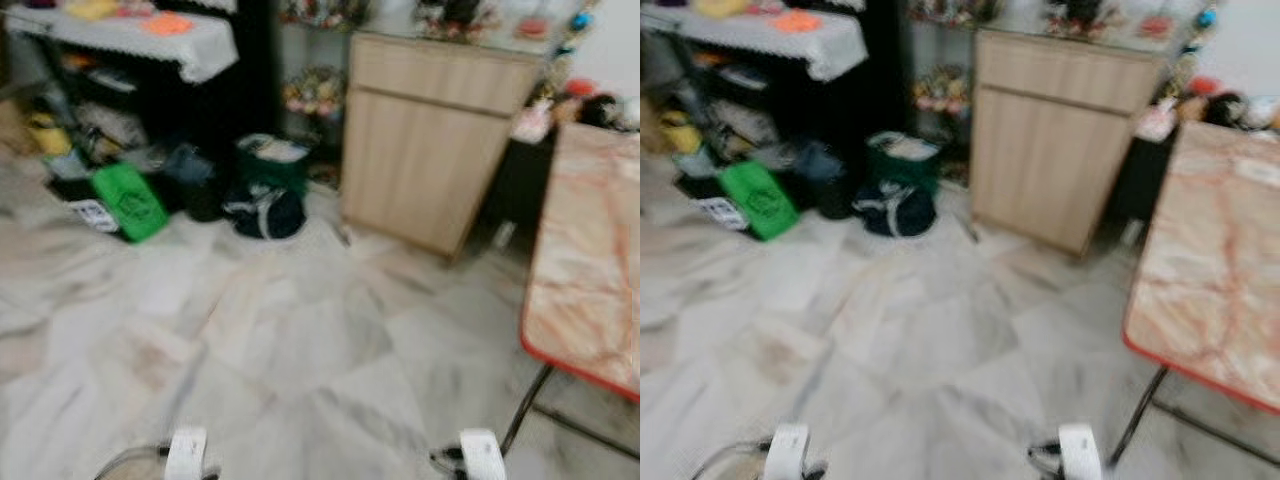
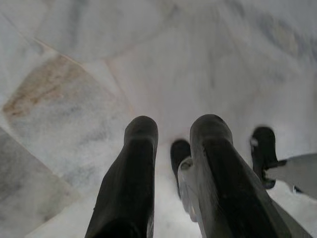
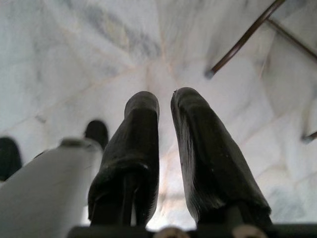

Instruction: Setting the table

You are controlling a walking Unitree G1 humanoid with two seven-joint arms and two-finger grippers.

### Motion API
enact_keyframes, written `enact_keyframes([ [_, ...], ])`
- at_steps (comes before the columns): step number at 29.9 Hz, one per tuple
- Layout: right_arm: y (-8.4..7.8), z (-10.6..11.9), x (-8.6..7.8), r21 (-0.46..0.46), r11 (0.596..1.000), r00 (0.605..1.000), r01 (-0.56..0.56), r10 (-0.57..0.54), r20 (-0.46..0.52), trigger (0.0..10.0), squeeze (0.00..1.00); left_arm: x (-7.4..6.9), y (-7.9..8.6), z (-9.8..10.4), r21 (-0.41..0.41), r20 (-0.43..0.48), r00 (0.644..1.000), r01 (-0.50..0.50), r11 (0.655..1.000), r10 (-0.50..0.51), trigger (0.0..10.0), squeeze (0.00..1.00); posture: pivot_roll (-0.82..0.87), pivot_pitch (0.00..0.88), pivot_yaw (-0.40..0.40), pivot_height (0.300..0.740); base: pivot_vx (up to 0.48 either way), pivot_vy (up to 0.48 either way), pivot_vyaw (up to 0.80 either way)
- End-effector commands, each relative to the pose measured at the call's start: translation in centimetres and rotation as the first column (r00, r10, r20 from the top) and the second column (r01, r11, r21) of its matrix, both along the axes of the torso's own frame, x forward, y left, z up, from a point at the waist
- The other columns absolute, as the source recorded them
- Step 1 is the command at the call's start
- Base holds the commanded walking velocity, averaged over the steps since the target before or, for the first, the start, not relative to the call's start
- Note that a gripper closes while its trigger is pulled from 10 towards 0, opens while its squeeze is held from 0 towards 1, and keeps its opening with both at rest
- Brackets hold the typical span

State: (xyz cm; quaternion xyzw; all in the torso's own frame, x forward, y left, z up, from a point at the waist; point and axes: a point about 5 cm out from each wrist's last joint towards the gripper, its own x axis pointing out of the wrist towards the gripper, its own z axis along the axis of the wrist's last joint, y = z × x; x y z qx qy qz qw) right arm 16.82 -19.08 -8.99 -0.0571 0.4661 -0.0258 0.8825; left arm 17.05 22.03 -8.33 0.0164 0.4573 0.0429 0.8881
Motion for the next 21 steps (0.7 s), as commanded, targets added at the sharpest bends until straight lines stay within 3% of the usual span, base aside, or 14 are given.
enact_keyframes([
  [1,-0.7,0.7,1.4,0.252,0.938,0.970,0.237,-0.243,-0.005,10.0,0.00,2.8,2.3,1.9,0.094,0.070,0.997,0.024,0.995,-0.031,10.0,0.00,-0.03,0.000,0.038,0.740,0.000,0.000,-0.79],
  [9,-0.9,0.6,1.3,0.243,0.934,0.963,0.263,-0.269,-0.009,10.0,0.00,2.8,1.4,1.7,0.082,0.063,0.997,0.040,0.996,-0.046,10.0,0.00,-0.02,0.000,0.047,0.740,0.000,0.000,-0.79],
  [13,-1.9,0.8,1.2,0.250,0.916,0.946,0.313,-0.324,0.003,10.0,0.00,2.6,1.1,1.5,0.079,0.049,0.997,0.061,0.995,-0.065,10.0,0.00,-0.05,0.000,0.053,0.740,0.000,0.000,-0.79],
  [21,-2.9,1.0,1.4,0.236,0.922,0.948,0.307,-0.319,0.012,10.0,0.00,3.6,0.0,1.8,0.061,0.081,0.994,0.069,0.996,-0.074,10.0,0.00,-0.04,0.000,0.036,0.740,0.000,0.000,-0.79],
])
